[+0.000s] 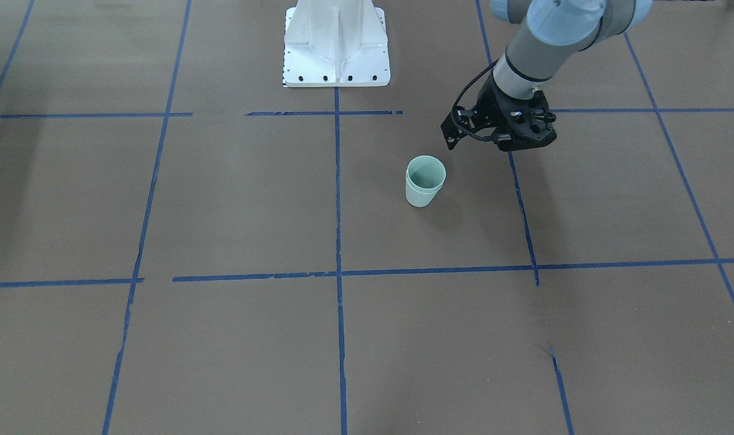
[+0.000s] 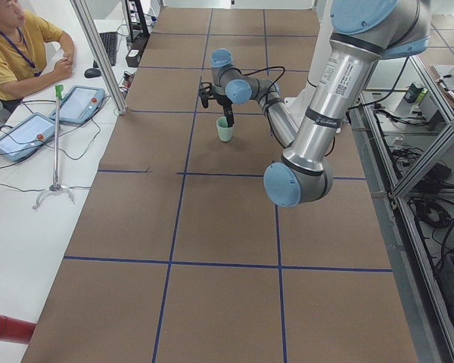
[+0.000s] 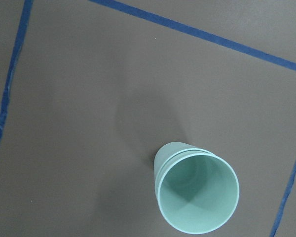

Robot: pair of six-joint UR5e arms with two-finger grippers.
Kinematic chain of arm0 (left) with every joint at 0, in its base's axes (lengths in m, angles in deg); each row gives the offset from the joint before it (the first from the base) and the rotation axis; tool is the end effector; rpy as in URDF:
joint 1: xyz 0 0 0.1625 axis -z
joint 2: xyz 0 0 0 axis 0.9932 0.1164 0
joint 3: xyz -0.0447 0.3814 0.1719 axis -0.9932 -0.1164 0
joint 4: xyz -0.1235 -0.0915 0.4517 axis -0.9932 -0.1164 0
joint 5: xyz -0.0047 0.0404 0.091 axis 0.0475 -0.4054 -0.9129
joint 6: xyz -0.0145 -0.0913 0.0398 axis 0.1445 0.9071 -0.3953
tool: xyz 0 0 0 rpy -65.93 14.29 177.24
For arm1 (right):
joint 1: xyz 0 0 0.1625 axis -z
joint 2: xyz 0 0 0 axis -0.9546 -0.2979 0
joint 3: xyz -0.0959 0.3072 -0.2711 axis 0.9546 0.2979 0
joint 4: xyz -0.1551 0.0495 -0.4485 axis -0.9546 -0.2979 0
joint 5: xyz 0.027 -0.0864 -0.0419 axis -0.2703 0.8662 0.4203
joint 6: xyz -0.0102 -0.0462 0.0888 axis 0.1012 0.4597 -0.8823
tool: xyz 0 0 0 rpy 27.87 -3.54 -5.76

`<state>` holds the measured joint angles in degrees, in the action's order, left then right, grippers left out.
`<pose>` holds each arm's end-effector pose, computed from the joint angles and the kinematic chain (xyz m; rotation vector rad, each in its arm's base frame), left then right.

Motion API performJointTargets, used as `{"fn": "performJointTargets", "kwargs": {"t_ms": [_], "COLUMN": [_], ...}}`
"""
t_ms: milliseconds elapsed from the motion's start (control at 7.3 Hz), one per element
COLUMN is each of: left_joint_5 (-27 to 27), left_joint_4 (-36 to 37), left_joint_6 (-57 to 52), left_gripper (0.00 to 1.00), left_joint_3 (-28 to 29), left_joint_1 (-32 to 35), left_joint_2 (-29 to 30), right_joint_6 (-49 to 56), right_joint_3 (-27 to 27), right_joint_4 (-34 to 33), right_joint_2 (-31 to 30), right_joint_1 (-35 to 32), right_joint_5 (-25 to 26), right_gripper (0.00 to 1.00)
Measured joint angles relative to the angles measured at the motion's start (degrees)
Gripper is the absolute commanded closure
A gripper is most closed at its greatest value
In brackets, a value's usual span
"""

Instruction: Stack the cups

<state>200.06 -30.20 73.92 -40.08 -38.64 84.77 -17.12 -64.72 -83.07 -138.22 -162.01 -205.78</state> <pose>0.3679 -0.4711 0.2370 -0.0743 0.8963 -0.0998 0.0639 -0.4957 0.6216 -0.0153 -0.6859 -0.0378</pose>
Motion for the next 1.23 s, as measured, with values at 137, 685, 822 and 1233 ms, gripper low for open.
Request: {"fn": "performJointTargets", "kwargs": {"t_ms": [137,685,822,1233], "left_joint_5": [0.16,1.28,2.15,4.48], "left_joint_4": [-0.13,-0.06,-0.10,-0.17], "left_joint_6": [-8.83,-48.47,-56.38,-71.85], "left_gripper": [0.00,0.00,0.00,0.00], "left_joint_3": [-0.76,2.89,5.75,11.05], "left_joint_1": [4.32,28.62,33.92,44.37], "left_joint_2": [-4.00,-21.70,-24.22,-29.78], "right_joint_6": [0.00,0.00,0.00,0.00], "right_joint_3": [0.00,0.00,0.00,0.00], "right_joint_4": [0.00,0.00,0.00,0.00], "right_joint_2": [0.01,-0.04,-0.02,-0.01], "right_joint_1": [0.02,0.01,0.02,0.02], "right_joint_5": [0.00,0.00,0.00,0.00], "right_gripper": [0.00,0.00,0.00,0.00]}}
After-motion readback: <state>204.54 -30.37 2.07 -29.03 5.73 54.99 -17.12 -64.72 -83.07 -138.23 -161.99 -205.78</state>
